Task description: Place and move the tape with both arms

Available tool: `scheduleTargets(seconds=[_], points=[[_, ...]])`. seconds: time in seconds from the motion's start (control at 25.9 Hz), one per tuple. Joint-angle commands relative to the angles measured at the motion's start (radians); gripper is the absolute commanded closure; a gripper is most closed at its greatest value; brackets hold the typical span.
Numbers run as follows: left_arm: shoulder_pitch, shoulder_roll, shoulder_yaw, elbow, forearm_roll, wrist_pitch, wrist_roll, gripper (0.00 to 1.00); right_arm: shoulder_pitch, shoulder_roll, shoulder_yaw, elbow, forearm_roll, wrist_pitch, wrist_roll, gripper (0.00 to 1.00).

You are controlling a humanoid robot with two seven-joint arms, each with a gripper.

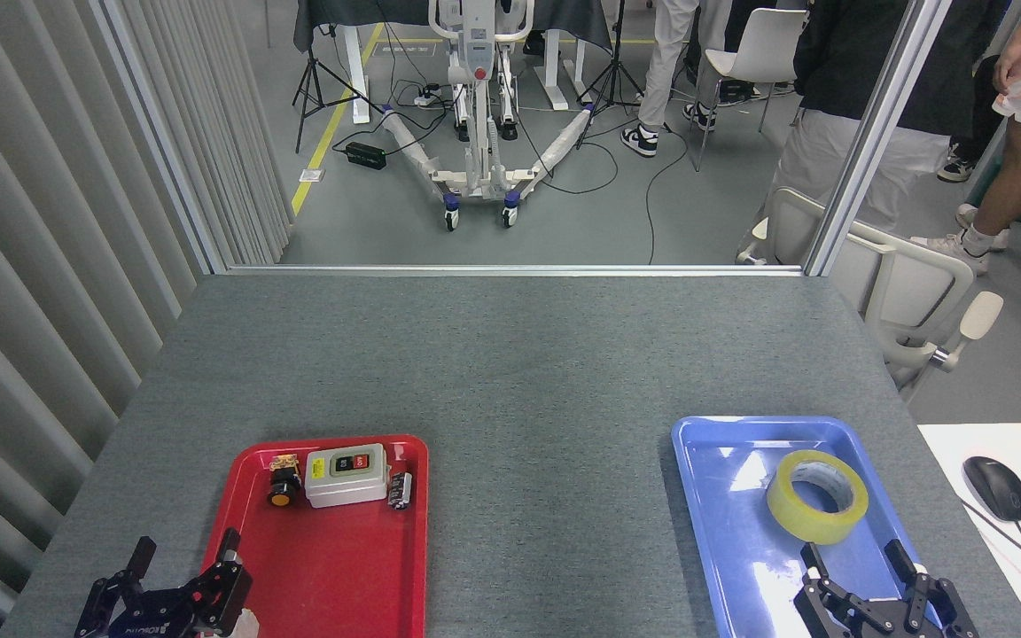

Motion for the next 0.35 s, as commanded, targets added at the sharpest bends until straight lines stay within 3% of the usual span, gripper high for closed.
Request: scheduleTargets(seconds=[0.0,0.12,0.31], points=[[0.002,0.009,-0.005,-0.009,-0.001,0.012,0.018,0.0,-0.011,0.005,0.026,0.002,0.0,0.001,0.002,0.0],[0.003,0.008,-0.027,-0.05,-0.007,0.052,0.038,0.0,-0.011,0.012,0.024,0.002,0.0,0.001,0.0,0.0],[0.003,-0.002,-0.016,-0.051,-0.024,0.031,0.038,0.0,-0.011,0.016,0.024,0.002,0.0,0.001,0.002,0.0]])
